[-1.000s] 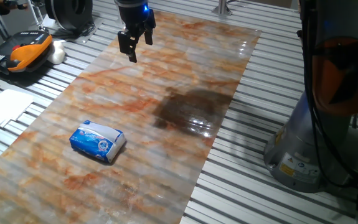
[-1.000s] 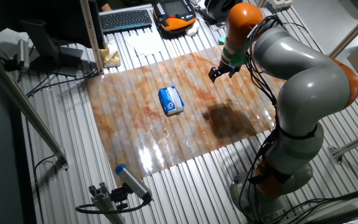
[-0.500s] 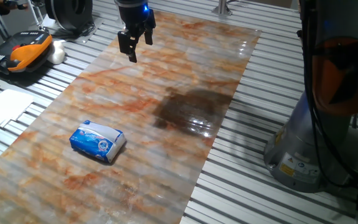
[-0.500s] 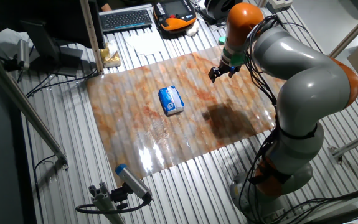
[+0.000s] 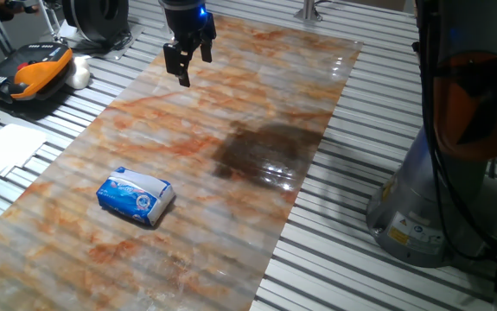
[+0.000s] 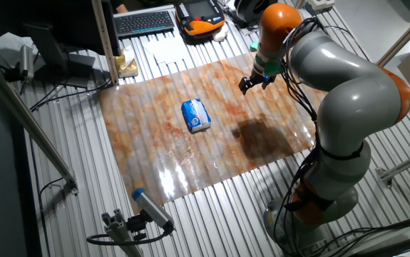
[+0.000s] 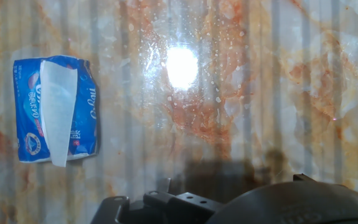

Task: Pull out a napkin

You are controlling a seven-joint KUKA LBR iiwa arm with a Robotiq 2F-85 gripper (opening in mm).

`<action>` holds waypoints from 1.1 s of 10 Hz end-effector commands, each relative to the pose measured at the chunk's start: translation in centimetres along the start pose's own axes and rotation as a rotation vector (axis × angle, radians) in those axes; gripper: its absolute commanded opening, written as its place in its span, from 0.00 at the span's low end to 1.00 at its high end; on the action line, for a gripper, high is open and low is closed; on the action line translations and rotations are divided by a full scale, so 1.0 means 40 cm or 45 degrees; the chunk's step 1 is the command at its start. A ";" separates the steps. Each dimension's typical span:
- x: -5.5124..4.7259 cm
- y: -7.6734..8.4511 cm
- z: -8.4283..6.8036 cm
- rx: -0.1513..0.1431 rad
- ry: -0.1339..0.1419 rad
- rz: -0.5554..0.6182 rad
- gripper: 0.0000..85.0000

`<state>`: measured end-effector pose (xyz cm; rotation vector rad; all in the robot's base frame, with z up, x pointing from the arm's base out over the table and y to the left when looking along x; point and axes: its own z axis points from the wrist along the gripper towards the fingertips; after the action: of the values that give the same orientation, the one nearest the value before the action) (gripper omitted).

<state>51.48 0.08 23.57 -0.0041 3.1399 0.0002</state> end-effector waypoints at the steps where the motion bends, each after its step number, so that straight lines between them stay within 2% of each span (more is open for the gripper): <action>1: 0.000 0.000 0.000 0.026 -0.150 0.304 0.00; 6: -0.001 0.000 -0.002 0.029 -0.147 0.300 0.00; 11: -0.002 0.000 -0.004 0.017 -0.142 0.293 0.00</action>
<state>51.54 0.09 23.71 0.3446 3.0091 -0.0189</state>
